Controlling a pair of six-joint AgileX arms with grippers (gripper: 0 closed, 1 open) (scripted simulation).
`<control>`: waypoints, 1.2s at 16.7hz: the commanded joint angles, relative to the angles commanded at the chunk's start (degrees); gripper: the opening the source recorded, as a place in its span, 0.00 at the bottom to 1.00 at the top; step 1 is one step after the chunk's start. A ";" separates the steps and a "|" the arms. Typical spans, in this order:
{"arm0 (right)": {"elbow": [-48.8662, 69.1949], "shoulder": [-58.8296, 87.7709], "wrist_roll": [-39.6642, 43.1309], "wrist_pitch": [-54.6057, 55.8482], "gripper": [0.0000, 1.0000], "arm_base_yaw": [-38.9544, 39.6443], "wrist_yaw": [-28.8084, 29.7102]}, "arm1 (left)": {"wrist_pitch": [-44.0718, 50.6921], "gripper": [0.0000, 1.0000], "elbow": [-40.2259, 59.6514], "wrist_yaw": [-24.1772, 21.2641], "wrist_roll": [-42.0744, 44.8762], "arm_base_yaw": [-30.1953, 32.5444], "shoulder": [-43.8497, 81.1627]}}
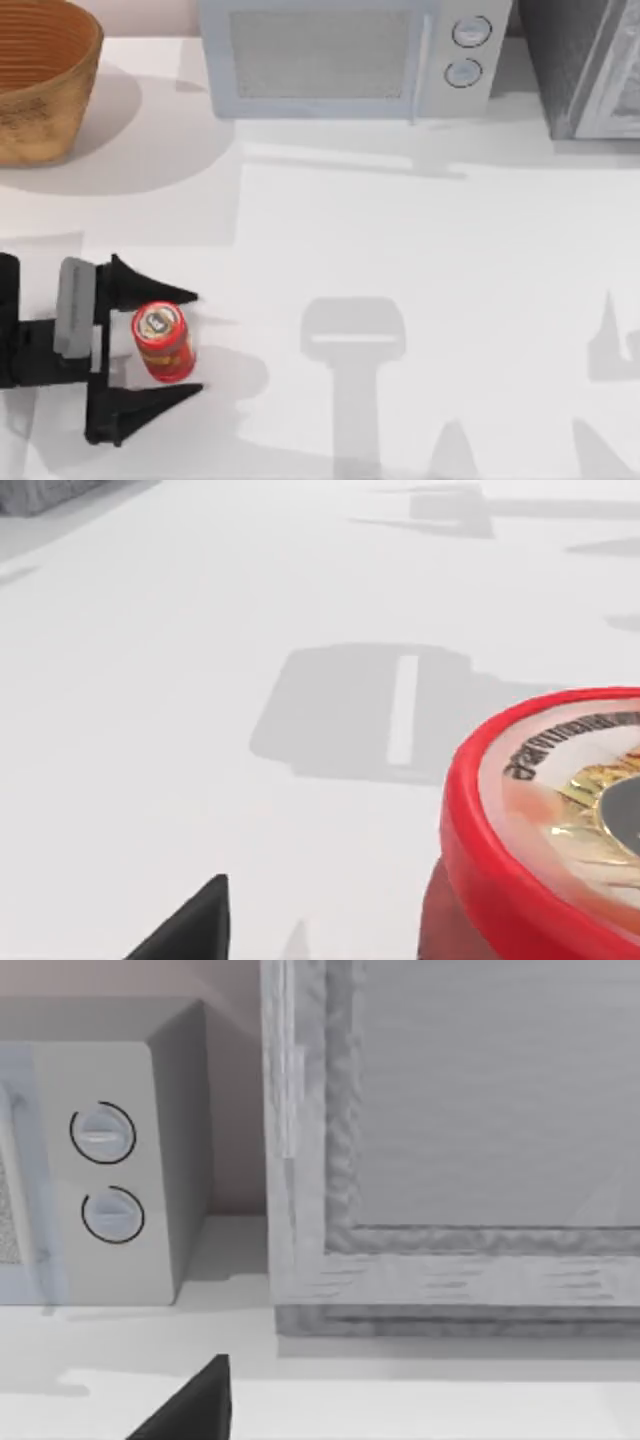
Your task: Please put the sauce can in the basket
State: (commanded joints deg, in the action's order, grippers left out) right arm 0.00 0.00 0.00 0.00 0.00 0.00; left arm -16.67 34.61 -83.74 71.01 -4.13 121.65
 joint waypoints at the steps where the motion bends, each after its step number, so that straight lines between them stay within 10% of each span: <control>1: 0.00 0.00 0.00 0.00 1.00 0.00 0.00 | -2.01 1.00 -0.43 0.08 -1.83 0.23 -0.23; 8: 0.00 0.00 0.00 0.00 1.00 0.00 0.00 | -4.85 1.00 -1.04 0.20 -4.41 0.57 -0.56; 20: 0.00 0.00 0.00 0.00 1.00 0.00 0.00 | -4.85 0.10 -1.04 0.20 -4.41 0.57 -0.56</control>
State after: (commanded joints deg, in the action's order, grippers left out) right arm 0.00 0.00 0.00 0.00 0.00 0.00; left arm -21.53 33.58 -83.54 66.60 -3.56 121.08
